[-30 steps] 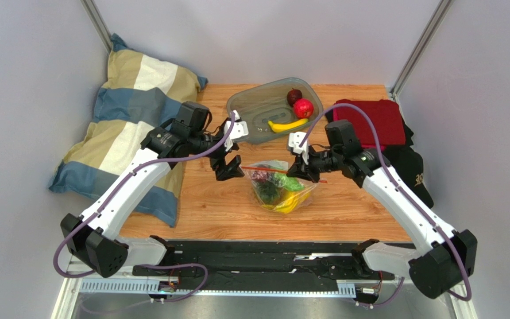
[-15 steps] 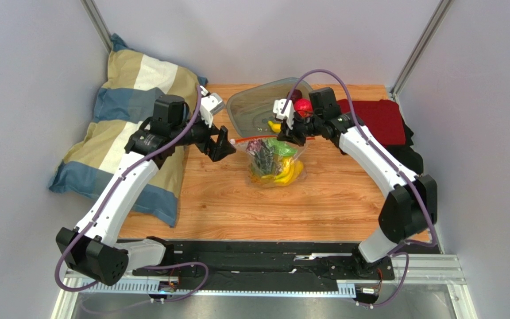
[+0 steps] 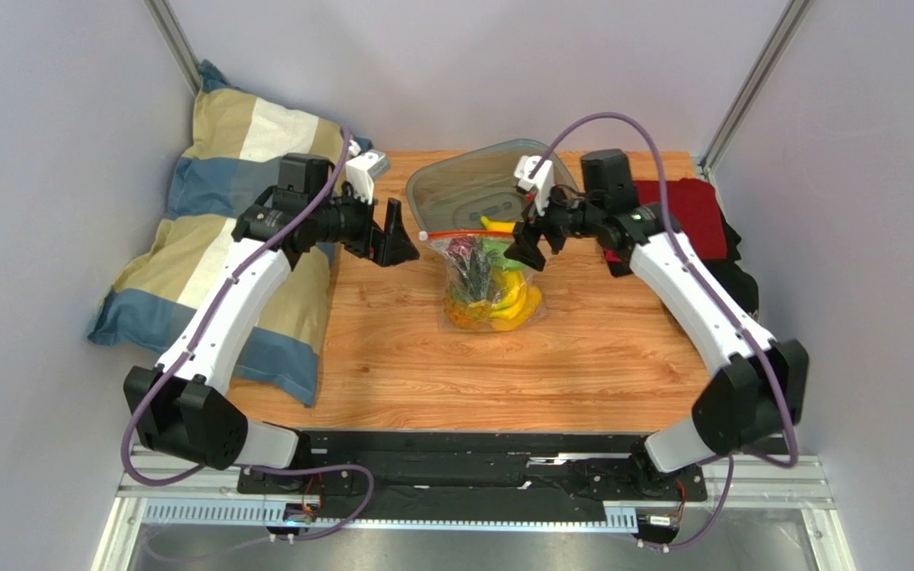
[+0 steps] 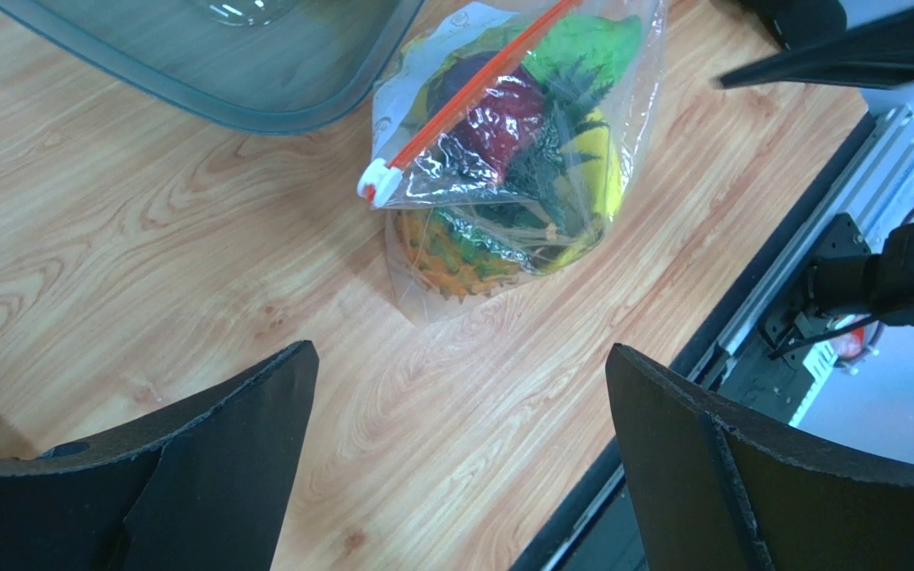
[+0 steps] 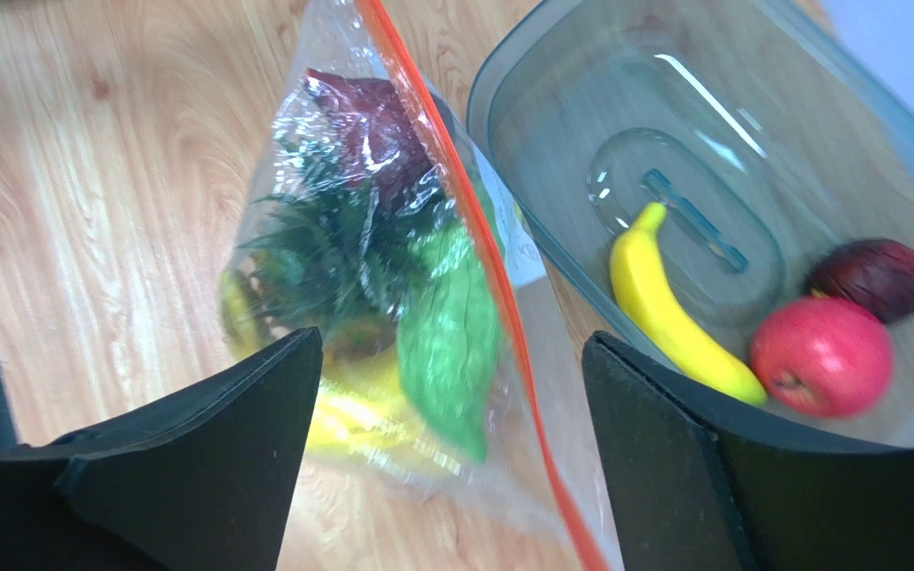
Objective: Place the food in the zip-top bag and seal the zipper
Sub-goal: Place the zipper food storage bag at the center of the board, then reset both arms
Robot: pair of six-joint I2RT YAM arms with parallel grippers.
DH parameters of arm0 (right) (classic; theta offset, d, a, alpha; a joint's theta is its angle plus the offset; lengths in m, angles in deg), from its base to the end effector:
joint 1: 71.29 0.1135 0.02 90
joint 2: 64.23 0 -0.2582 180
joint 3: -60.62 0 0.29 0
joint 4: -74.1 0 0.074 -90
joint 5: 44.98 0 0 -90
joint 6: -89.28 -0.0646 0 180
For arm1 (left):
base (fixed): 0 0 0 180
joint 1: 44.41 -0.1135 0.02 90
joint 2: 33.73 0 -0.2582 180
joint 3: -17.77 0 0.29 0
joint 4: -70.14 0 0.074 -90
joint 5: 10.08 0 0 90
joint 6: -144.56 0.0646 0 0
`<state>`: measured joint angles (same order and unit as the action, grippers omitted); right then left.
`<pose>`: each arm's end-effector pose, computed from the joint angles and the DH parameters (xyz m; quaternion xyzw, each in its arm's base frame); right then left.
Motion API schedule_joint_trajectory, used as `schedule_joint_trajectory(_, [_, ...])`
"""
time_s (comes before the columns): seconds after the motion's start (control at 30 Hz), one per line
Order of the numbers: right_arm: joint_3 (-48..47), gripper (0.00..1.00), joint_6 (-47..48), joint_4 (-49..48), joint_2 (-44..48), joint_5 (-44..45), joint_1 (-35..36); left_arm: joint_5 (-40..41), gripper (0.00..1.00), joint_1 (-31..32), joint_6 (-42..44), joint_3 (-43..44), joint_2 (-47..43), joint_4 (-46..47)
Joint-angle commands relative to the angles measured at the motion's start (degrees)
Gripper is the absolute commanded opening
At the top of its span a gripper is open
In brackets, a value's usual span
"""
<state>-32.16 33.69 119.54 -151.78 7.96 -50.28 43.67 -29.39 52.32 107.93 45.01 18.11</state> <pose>0.3535 0.1775 0.3168 -0.5184 0.6992 0.2397 0.4300 0.3277 -0.1275 0.3421 0.2253 0.8436 -0.3390 0.3502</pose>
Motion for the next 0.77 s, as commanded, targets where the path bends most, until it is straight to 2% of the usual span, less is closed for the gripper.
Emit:
schedule_joint_trajectory(0.0, [1.99, 0.89, -12.32, -2.91, 10.98, 0.67, -3.51, -0.23, 0.99, -0.44, -1.28, 8.78, 2.63, -6.71])
schedule_joint_trajectory(0.03, [2.61, 0.90, -13.92, -2.82, 12.47, 0.67, -4.40, 0.65, 0.99, -0.52, -0.32, 13.06, 3.78, -8.75])
schedule_joint_trajectory(0.13, [6.02, 0.91, -18.75, -2.03, 17.75, 0.41, -9.14, 2.67, 0.99, -1.22, 3.37, 18.53, 7.21, -14.47])
schedule_joint_trajectory(0.2, [8.84, 0.93, -20.43, -1.15, 21.78, 1.63, -12.64, 2.59, 0.99, -1.93, 4.35, 18.64, 7.13, -14.84])
schedule_joint_trajectory(0.47, [26.23, 0.93, -28.34, 2.63, 32.52, 2.25, -25.05, 5.74, 0.99, -5.27, 4.61, 5.38, 3.09, -8.86])
schedule_joint_trajectory(0.57, [31.16, 0.93, -28.26, 2.72, 35.60, 3.74, -26.02, 7.06, 0.99, -5.45, 6.10, 0.90, 1.68, -7.63])
schedule_joint_trajectory(0.73, [33.03, 0.93, -29.14, 3.24, 35.87, 6.29, -26.03, 7.25, 0.99, -5.53, 6.81, -3.16, -1.22, -6.75])
